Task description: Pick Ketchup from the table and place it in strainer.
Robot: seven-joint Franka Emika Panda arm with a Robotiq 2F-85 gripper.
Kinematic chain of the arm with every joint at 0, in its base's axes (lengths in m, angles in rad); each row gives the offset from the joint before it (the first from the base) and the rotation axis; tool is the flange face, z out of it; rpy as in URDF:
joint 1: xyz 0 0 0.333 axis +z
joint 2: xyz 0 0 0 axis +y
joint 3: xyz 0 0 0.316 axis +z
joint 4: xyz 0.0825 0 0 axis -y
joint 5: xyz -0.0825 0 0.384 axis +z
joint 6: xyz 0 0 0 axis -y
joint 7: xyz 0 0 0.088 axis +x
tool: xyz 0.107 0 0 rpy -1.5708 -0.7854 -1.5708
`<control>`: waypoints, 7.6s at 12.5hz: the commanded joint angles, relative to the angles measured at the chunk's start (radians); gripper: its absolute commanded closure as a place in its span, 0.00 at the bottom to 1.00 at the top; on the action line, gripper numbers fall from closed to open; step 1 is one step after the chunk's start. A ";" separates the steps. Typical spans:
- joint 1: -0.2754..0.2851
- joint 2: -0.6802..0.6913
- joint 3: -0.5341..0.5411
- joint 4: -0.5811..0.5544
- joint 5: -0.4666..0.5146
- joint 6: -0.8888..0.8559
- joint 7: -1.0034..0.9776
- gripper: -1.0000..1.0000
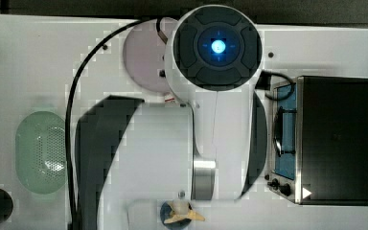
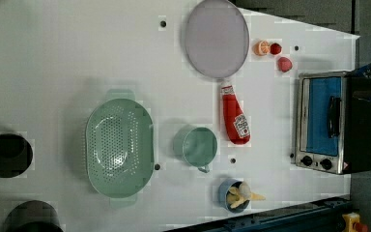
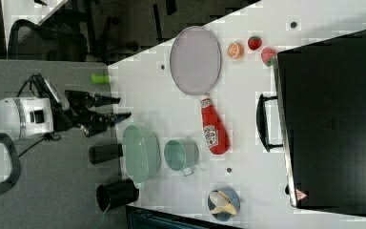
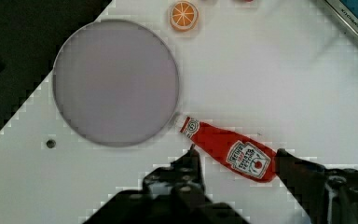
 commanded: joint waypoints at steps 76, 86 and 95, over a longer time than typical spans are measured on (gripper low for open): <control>0.098 0.384 0.657 -0.347 -0.144 0.820 0.068 0.00; -0.149 -0.035 0.496 -0.207 0.020 0.179 0.051 0.00; -0.174 -0.153 0.118 -0.183 0.019 0.066 0.034 0.00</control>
